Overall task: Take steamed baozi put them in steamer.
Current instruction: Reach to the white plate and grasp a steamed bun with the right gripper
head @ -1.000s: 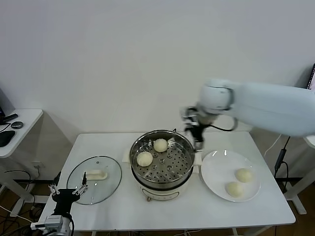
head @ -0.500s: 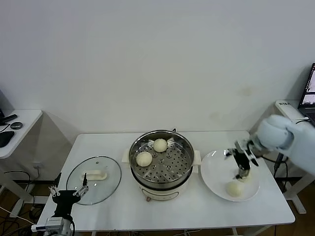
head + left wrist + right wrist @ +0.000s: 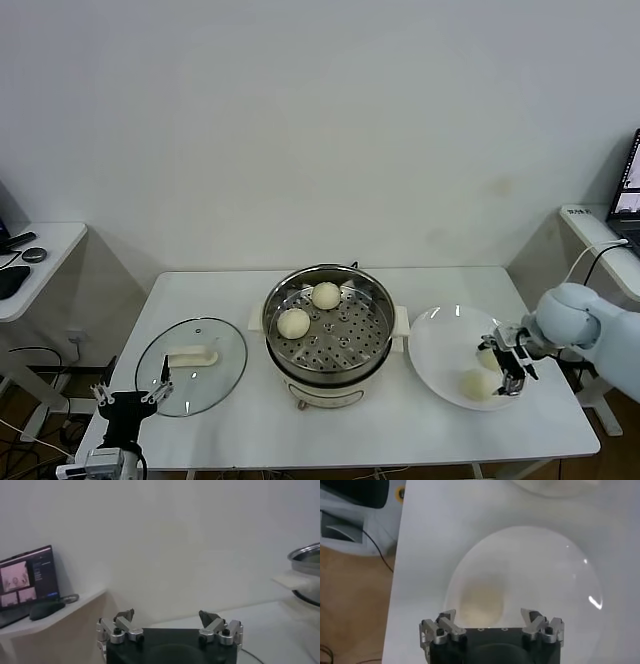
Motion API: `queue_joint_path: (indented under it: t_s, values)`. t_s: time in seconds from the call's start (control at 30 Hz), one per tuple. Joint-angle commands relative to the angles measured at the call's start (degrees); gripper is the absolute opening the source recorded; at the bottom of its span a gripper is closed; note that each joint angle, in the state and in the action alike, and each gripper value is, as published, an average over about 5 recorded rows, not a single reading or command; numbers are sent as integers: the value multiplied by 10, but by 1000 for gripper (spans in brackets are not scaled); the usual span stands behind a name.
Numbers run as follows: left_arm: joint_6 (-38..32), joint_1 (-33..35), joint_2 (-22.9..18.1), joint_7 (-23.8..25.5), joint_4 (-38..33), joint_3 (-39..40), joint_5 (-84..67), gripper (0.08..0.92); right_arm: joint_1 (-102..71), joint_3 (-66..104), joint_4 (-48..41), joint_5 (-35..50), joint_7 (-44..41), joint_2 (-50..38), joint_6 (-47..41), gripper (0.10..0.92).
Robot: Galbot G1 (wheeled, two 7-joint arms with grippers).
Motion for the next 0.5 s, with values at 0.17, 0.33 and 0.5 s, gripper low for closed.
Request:
queue_joint_path:
  t_s: [0.17,0.33,0.5]
  values:
    - [-2,1,-1,-2,3,-3,1,823,-73,45,-40,-39,6,31,6,823]
    - [-4,0,-2,-3,4,-4,3,823,-72,46,-50,-40,17,48,-2,823]
    - [-7,0,-2,-6,7,-5,4,823,-66,40,-55,-39,19,59,-13,812]
